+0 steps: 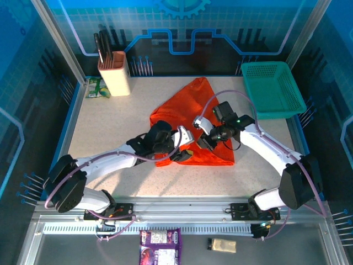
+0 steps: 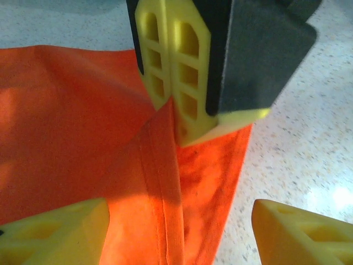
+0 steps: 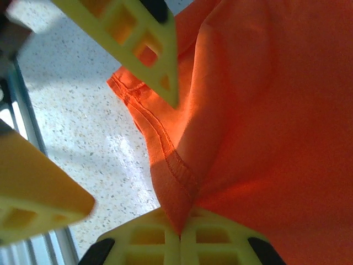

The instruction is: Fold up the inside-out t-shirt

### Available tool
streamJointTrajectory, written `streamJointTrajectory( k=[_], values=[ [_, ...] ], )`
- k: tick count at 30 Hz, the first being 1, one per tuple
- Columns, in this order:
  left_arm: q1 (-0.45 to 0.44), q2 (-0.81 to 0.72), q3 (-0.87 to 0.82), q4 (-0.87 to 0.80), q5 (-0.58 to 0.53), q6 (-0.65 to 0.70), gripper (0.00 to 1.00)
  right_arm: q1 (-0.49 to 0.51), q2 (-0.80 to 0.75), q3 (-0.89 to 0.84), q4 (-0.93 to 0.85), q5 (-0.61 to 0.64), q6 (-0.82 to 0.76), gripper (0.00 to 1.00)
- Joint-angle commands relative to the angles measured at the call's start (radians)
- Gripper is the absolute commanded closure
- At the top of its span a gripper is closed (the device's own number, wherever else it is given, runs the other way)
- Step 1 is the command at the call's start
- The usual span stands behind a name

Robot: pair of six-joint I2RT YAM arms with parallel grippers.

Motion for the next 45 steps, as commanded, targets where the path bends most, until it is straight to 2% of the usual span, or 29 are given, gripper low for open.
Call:
streamJointTrajectory(
  k=[1, 5, 7, 10, 12, 15, 16, 17, 20, 23, 25, 31, 34, 35, 37, 39, 42, 45],
  values=[
    [-0.024, 0.048, -0.028, 0.210, -0.130, -0.058, 0.30, -0.013, 0.002, 0.029, -0.003, -0.088, 0.055, 1.00],
    [-0.050, 0.095, -0.013, 0.251, -0.219, -0.016, 0.29, -0.013, 0.013, 0.050, -0.028, -0.137, 0.069, 1.00],
    [-0.054, 0.108, -0.003, 0.253, -0.273, 0.010, 0.35, -0.014, 0.008, 0.047, -0.033, -0.119, 0.066, 1.00],
    [-0.052, 0.105, -0.006, 0.258, -0.335, 0.031, 0.64, -0.015, 0.001, 0.043, -0.038, -0.085, 0.062, 1.00],
    [-0.052, 0.084, -0.014, 0.241, -0.306, 0.045, 0.82, -0.014, 0.005, 0.055, -0.057, -0.055, 0.060, 1.00],
    [-0.049, 0.051, -0.008, 0.174, -0.221, 0.063, 0.96, -0.017, -0.001, 0.050, -0.055, 0.065, 0.076, 0.99],
    [-0.047, 0.046, 0.001, 0.148, -0.202, 0.062, 0.99, -0.020, -0.005, 0.042, -0.044, 0.112, 0.092, 0.96],
    [-0.043, 0.039, 0.014, 0.117, -0.178, 0.058, 1.00, -0.025, -0.008, 0.038, -0.040, 0.158, 0.108, 0.92],
    [-0.027, 0.020, 0.049, 0.046, -0.108, 0.039, 1.00, -0.060, -0.014, 0.019, -0.021, 0.233, 0.135, 0.91],
    [-0.006, 0.013, 0.114, -0.049, -0.017, 0.011, 1.00, -0.103, -0.020, 0.010, 0.004, 0.275, 0.156, 1.00],
    [0.005, 0.030, 0.181, -0.117, 0.045, -0.006, 1.00, -0.124, -0.022, 0.018, 0.019, 0.299, 0.154, 1.00],
    [0.036, 0.207, 0.516, -0.413, 0.138, -0.110, 1.00, -0.167, -0.015, 0.116, 0.030, 0.427, 0.123, 1.00],
    [0.069, 0.311, 0.693, -0.531, 0.159, -0.213, 1.00, -0.171, -0.018, 0.181, -0.007, 0.490, 0.188, 1.00],
    [0.080, 0.344, 0.740, -0.565, 0.168, -0.241, 1.00, -0.166, -0.030, 0.198, -0.037, 0.492, 0.222, 0.97],
    [0.093, 0.385, 0.814, -0.603, 0.175, -0.284, 1.00, -0.145, -0.081, 0.197, -0.067, 0.510, 0.309, 0.78],
    [0.101, 0.400, 0.856, -0.617, 0.193, -0.308, 1.00, -0.104, -0.158, 0.147, -0.061, 0.513, 0.398, 0.74],
    [0.106, 0.409, 0.883, -0.624, 0.217, -0.334, 1.00, 0.014, -0.292, 0.000, 0.033, 0.549, 0.543, 0.76],
    [0.109, 0.416, 0.910, -0.659, 0.224, -0.332, 1.00, 0.184, -0.380, -0.170, 0.187, 0.632, 0.662, 0.88]
  ],
)
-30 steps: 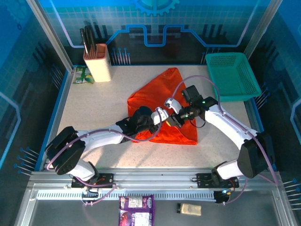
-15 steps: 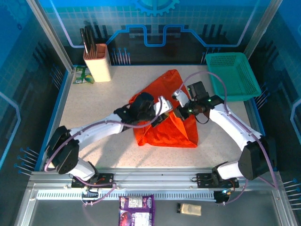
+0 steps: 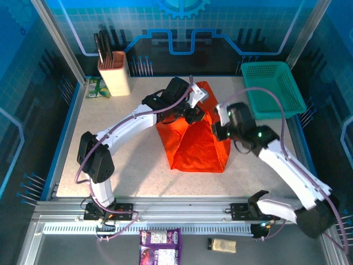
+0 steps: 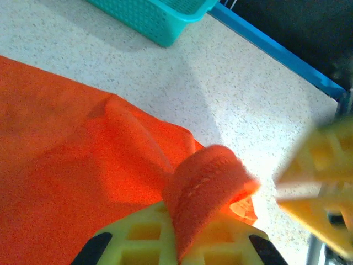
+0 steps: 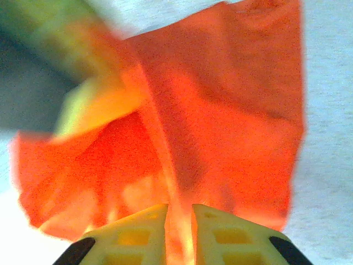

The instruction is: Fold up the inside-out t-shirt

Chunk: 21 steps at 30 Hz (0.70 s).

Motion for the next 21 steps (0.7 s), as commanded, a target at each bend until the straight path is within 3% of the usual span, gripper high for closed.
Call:
streamJointTrajectory(
  k=[1, 5, 10, 15, 21],
  values=[
    [0.003, 0.014, 0.053, -0.094, 0.059, -0.037, 1.00, 0.160, -0.055, -0.192, 0.187, 0.110, 0.213, 0.91],
    [0.004, 0.004, 0.060, -0.111, 0.059, -0.032, 1.00, 0.281, 0.014, -0.382, 0.489, 0.172, 0.301, 0.99],
    [0.005, -0.031, 0.064, -0.127, 0.083, -0.045, 1.00, 0.349, 0.229, -0.417, 0.777, 0.306, 0.306, 1.00],
    [0.001, -0.089, 0.044, -0.127, 0.103, -0.067, 1.00, 0.331, 0.432, -0.399, 1.083, 0.434, 0.308, 1.00],
    [-0.024, -0.160, 0.042, -0.168, 0.100, -0.067, 1.00, 0.216, 0.631, -0.276, 1.206, 0.378, 0.336, 0.99]
  ],
)
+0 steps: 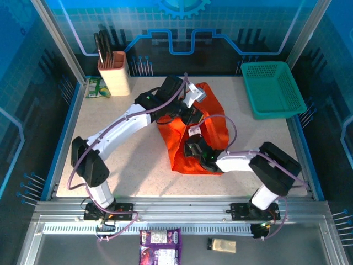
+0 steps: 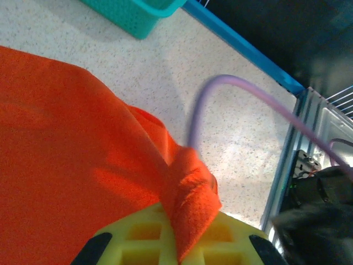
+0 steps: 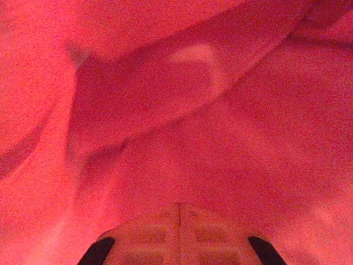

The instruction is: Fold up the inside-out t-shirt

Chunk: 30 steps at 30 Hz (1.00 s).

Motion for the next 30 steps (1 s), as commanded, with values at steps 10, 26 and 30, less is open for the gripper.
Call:
streamJointTrajectory(
  k=[10, 26, 30],
  values=[
    [-0.072, -0.175, 0.015, -0.100, 0.034, -0.038, 1.00, -0.139, 0.300, 0.386, 0.041, 0.023, 0.086, 0.65],
    [-0.056, -0.194, -0.008, -0.105, -0.040, -0.067, 1.00, -0.190, 0.497, 0.651, -0.684, -0.175, 0.177, 0.48],
    [-0.010, -0.142, 0.008, -0.081, -0.055, -0.091, 1.00, -0.187, 0.424, 0.582, -0.679, -0.220, 0.131, 0.84]
  ],
)
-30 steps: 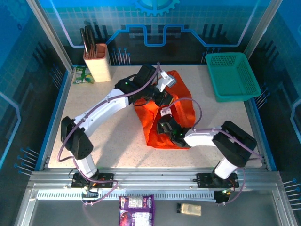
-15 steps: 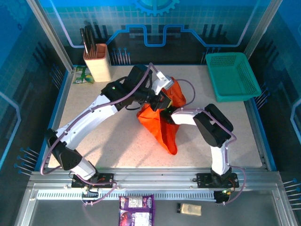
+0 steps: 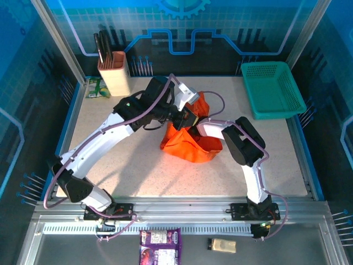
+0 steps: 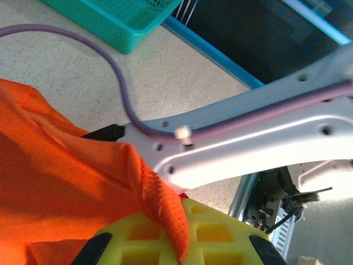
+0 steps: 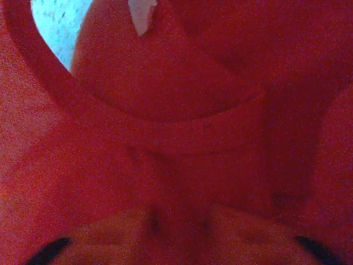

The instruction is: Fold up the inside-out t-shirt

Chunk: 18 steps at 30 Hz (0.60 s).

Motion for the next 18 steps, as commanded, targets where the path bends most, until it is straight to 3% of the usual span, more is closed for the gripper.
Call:
streamJointTrajectory(
  k=[1, 4, 12, 18],
  values=[
    [0.049, 0.051, 0.024, 0.029, -0.004, -0.045, 1.00, 0.001, -0.049, -0.091, -0.144, -0.108, -0.034, 0.90],
    [0.122, 0.106, 0.017, 0.083, 0.026, -0.092, 1.00, 0.028, -0.147, -0.137, -0.142, -0.144, -0.094, 1.00],
    [0.270, 0.280, -0.007, 0.122, -0.009, -0.130, 1.00, 0.098, -0.444, -0.235, -0.194, -0.174, -0.172, 1.00],
    [0.380, 0.276, -0.215, 0.244, 0.027, -0.204, 1.00, 0.107, -0.653, -0.223, -0.249, -0.170, -0.220, 1.00]
  ],
)
